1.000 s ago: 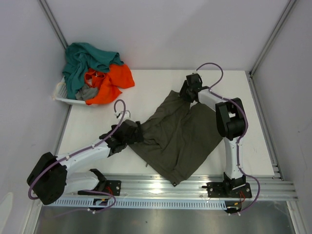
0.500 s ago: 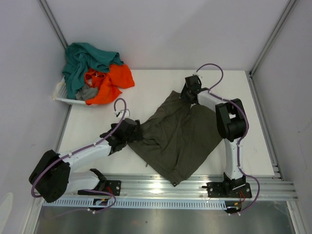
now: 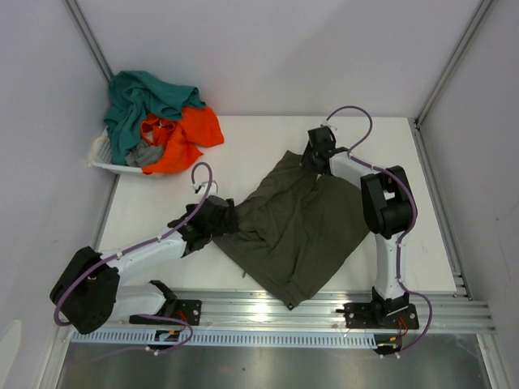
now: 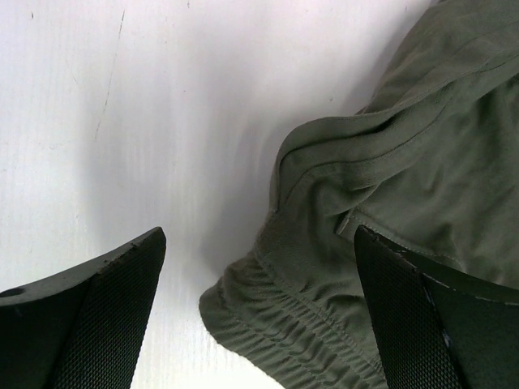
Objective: Fold and stack the shorts
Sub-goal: Flatten the shorts out, then fold the shorts
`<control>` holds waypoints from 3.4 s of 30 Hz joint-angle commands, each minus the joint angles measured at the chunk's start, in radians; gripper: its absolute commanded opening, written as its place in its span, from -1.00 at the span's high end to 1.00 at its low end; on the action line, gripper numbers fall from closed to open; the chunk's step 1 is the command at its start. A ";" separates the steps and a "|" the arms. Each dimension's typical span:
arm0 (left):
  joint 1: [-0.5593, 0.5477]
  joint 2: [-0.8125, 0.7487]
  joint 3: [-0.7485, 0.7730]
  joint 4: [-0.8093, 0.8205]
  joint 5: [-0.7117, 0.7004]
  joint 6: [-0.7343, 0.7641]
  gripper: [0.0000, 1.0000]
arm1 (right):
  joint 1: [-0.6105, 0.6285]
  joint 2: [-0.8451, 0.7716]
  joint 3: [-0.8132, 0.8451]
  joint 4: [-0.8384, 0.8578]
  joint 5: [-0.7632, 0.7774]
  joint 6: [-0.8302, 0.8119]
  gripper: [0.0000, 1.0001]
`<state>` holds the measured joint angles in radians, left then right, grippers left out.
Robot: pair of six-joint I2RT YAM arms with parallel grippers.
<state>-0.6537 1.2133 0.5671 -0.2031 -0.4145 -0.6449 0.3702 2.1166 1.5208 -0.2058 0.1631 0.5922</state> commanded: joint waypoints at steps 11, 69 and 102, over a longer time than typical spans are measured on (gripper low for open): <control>0.011 0.003 0.031 0.045 0.008 0.030 -0.98 | 0.016 0.057 0.067 0.014 -0.004 0.015 0.14; -0.402 -0.212 0.048 -0.188 -0.121 -0.107 -0.98 | -0.079 -0.597 -0.138 -0.287 0.075 -0.038 -0.79; -0.985 0.117 0.225 -0.292 -0.214 -0.187 -0.99 | -0.606 -0.621 -0.688 0.011 -0.100 -0.081 -0.08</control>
<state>-1.6260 1.3899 0.8017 -0.4831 -0.5999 -0.8120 -0.2333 1.4677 0.7647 -0.2733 0.0132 0.5148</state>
